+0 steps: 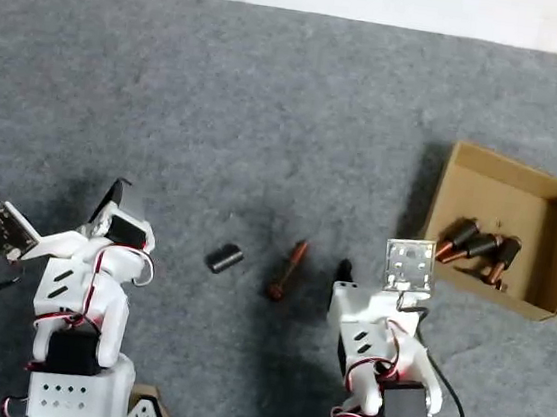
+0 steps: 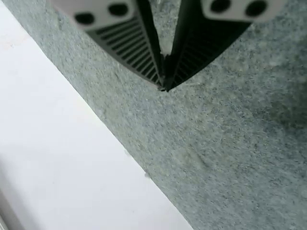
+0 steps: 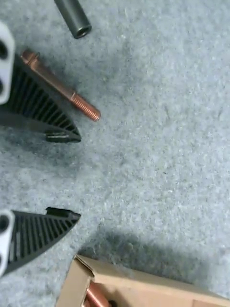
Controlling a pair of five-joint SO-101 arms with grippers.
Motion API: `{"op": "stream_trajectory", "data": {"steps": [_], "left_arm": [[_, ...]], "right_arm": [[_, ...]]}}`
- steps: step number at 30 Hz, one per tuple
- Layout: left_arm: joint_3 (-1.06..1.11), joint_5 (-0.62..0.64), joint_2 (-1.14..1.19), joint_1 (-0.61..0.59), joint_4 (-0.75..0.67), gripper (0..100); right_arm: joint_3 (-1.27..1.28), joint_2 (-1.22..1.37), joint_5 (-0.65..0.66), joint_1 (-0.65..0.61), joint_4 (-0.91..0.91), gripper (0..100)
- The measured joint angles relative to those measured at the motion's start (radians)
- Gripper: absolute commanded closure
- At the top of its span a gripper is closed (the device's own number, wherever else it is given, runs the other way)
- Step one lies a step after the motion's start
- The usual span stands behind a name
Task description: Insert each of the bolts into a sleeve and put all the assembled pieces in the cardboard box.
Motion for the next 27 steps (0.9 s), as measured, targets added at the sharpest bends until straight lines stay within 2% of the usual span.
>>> {"op": "stream_trajectory", "data": {"steps": [27], "left_arm": [[0.0,0.0,0.0,0.0,0.0,99]], "right_arm": [[0.0,0.0,0.0,0.012,0.0,79.5]]}}
